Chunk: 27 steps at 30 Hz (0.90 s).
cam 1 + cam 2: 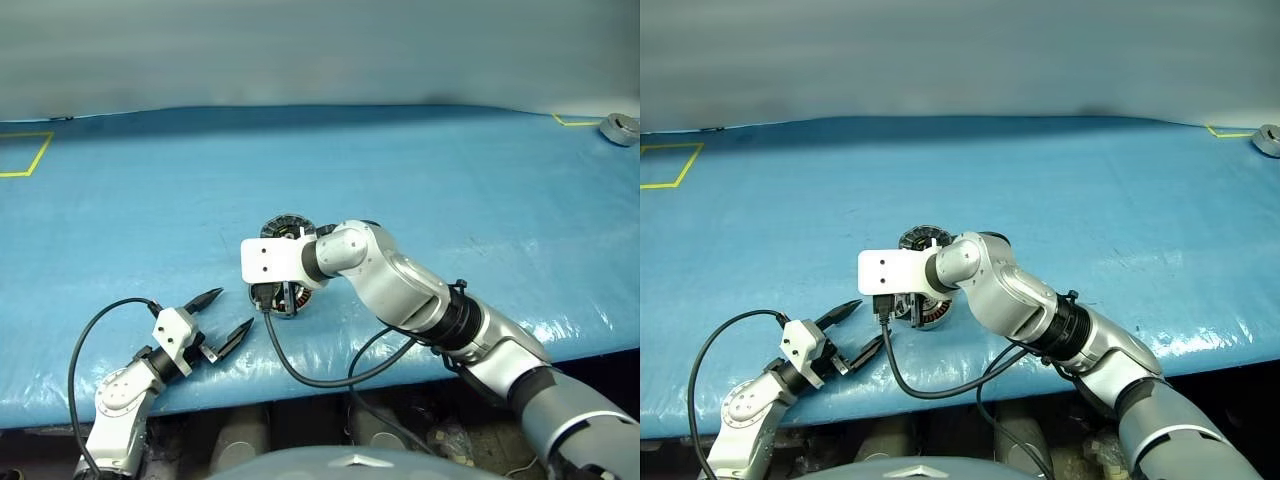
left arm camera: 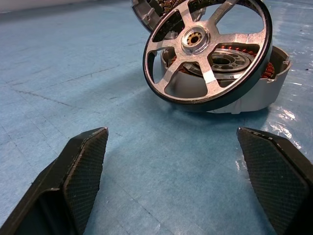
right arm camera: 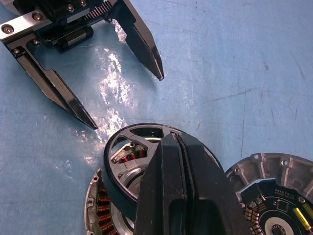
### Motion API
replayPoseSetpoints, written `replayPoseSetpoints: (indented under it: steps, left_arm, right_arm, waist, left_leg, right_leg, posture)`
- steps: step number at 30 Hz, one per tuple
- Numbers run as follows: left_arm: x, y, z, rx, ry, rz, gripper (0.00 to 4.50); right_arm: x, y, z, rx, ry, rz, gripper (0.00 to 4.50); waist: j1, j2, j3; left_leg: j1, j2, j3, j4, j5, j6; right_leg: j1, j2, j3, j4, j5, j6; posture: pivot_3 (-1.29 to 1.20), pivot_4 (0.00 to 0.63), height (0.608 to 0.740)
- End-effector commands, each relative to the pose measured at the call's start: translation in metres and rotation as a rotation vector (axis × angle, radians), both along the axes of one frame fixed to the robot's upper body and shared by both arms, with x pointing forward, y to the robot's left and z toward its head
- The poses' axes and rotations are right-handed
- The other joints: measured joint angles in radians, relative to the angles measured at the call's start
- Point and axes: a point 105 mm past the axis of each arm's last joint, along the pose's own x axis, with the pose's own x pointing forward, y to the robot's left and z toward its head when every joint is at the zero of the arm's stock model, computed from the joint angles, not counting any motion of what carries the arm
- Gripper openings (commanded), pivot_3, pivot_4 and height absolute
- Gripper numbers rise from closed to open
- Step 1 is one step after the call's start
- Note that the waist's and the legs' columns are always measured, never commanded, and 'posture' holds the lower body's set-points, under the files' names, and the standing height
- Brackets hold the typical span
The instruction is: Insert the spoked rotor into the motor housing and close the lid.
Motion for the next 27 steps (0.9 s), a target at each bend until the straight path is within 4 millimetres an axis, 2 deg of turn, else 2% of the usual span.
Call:
replayPoseSetpoints:
  steps: [1, 3, 6, 27]
  left_arm:
    - [0.0, 0.003, 0.003, 0.016, -0.007, -0.003, 4.5]
    - [0.0, 0.003, 0.003, 0.018, -0.005, -0.005, 4.5]
    - [0.0, 0.003, 0.003, 0.018, -0.002, -0.006, 4.5]
    - [0.003, 0.002, 0.004, 0.025, -0.01, -0.007, 4.5]
  right_arm:
    - [-0.001, -0.002, 0.004, 0.003, -0.035, 0.013, 0.02]
    - [0.0, -0.003, 0.005, -0.001, -0.04, 0.013, 0.02]
    - [0.003, -0.004, 0.005, -0.004, -0.055, 0.001, 0.91]
    - [0.001, -0.014, -0.003, -0.03, -0.023, -0.021, 0.91]
  waist:
    - [0.0, 0.0, 0.0]
    - [0.0, 0.0, 0.0]
    - [-0.002, 0.0, 0.0]
    - [-0.001, 0.0, 0.0]
  left_leg:
    - [0.0, 0.0, 0.0, 0.0, 0.0, 0.0]
    - [0.0, 0.0, 0.0, 0.0, 0.0, 0.0]
    - [0.0, 0.0, 0.0, 0.0, 0.0, 0.0]
    - [0.0, 0.0, 0.0, 0.0, 0.0, 0.0]
  right_leg:
    - [0.0, 0.0, 0.0, 0.0, 0.0, 0.0]
    - [0.0, 0.0, 0.0, 0.0, 0.0, 0.0]
    - [0.0, 0.0, 0.0, 0.0, 0.0, 0.0]
    - [0.0, 0.0, 0.0, 0.0, 0.0, 0.0]
  posture:
    - [0.0, 0.15, 0.74]
    - [0.0, 0.15, 0.74]
    - [0.0, 0.15, 0.74]
    - [0.0, 0.15, 0.74]
